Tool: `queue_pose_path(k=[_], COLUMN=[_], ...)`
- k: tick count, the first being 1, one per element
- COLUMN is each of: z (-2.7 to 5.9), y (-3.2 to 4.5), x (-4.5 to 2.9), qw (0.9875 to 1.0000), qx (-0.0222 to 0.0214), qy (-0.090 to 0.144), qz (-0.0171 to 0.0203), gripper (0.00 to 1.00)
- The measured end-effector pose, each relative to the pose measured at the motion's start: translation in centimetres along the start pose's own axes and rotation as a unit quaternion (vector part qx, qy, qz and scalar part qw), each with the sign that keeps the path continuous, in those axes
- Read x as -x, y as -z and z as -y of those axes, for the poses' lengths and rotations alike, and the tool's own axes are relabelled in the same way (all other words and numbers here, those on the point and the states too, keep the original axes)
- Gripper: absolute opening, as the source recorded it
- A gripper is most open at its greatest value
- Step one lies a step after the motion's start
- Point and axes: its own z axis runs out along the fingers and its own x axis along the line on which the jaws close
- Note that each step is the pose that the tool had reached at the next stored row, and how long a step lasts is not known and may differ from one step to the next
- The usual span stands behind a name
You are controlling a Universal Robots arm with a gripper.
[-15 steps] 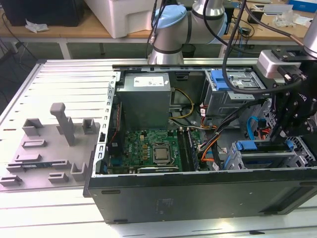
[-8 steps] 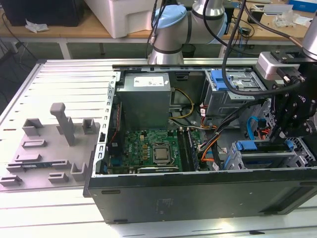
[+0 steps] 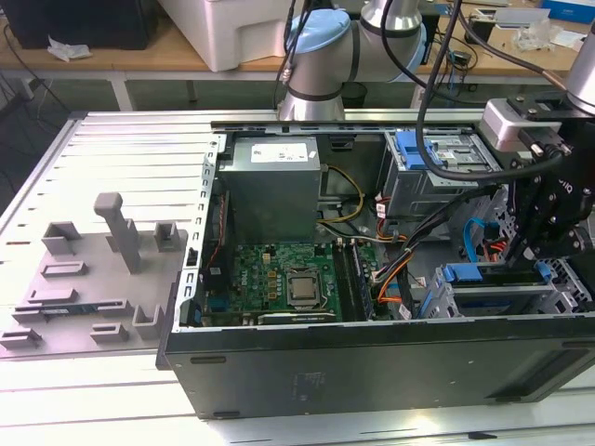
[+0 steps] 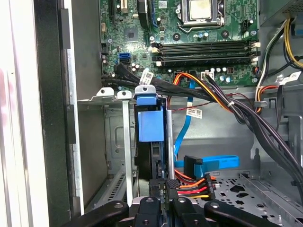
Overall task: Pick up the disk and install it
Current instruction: 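Insert the first disk wire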
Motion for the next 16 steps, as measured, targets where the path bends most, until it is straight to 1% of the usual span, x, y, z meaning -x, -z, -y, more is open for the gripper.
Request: queue_pose_path(k=[14, 15, 16], z=[0.0, -0.01, 0.0], y=[-0.03, -0.05, -0.05], x=[0.0, 0.0, 0.0], qw=[1.0, 1.0, 1.0], qx=[0.0, 0.0001, 0.0], qy=[0.0, 0.0, 0.0], qz=[0.0, 0.0001, 0.0001], gripper=[0.16, 0.18, 0.24])
